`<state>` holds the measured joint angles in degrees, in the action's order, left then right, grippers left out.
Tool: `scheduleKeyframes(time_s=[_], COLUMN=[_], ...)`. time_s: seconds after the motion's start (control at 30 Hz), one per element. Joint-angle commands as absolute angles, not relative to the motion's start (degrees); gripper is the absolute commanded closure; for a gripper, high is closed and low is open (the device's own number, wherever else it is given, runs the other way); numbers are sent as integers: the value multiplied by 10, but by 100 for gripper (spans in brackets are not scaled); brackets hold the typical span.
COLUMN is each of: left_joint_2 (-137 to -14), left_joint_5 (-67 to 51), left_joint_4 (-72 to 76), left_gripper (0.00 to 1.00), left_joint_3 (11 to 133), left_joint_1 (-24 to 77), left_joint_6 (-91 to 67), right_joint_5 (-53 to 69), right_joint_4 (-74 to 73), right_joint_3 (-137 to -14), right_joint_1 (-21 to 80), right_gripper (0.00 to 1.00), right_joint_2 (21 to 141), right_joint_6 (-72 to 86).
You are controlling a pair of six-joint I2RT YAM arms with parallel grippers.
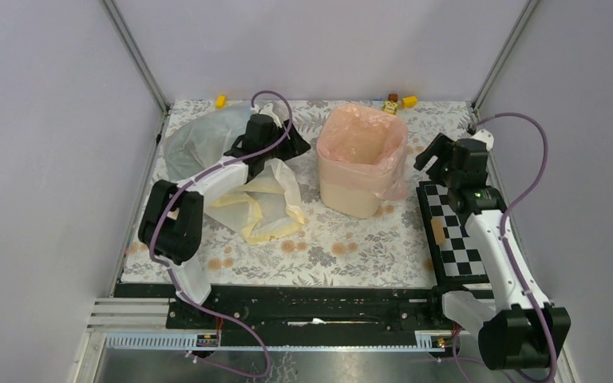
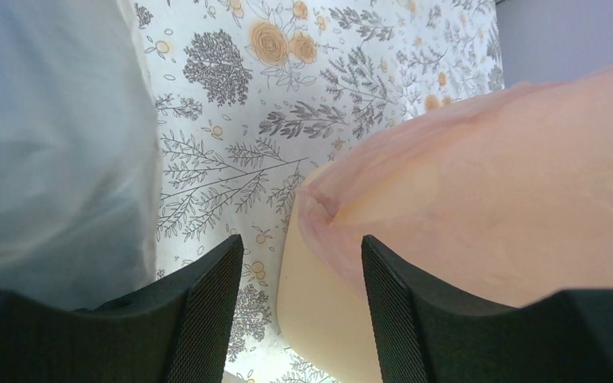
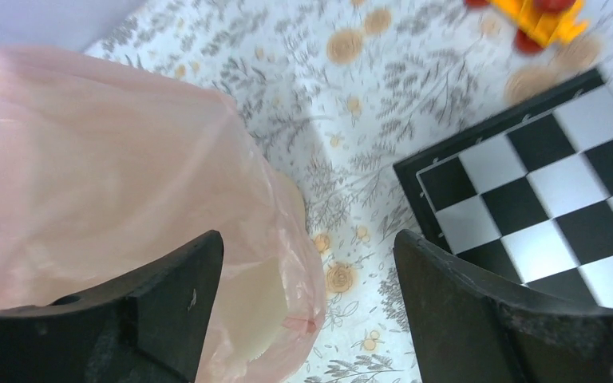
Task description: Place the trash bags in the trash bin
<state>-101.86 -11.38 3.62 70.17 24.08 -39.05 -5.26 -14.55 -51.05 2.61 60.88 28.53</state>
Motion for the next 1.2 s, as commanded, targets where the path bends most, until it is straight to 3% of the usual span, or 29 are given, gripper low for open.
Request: scheduleKeyframes(time_s=[0.0,0.1,0.2,0.3,0.37,0.5,0.83,1.17], left_joint_2=[-959,-912,-881,-862,-856,-862,-926,-978], left_joint_5=[-96,-90,-100,-128,-135,-140,-196,-214], left_joint_4=[88,138,144,143,143,142,140,137], left_gripper=[40,38,36,29,24,25,29,30], left_joint_3=[670,626,617,622,625,635,680,708], left_joint_1=[236,236,236,237,237,237,259,268], left_joint_6=[-399,-403,-395,-380,-376,-379,-380,-382], right_joint_5=[-24,61,153,140,92,35,-45,-65], right_joint_4=[-186,-237,-294,-334,-363,-421,-560,-538], right_joint_3=[-593,-686,-785,-841,-877,-956,-1122,-1079], right_joint_1=[30,30,36,86,143,222,274,287], right_gripper=[20,39,71,99,100,100,100,100], right_joint_2=[569,608,670,720,756,838,1028,1071], right_joint_6=[192,167,156,140,123,107,64,51])
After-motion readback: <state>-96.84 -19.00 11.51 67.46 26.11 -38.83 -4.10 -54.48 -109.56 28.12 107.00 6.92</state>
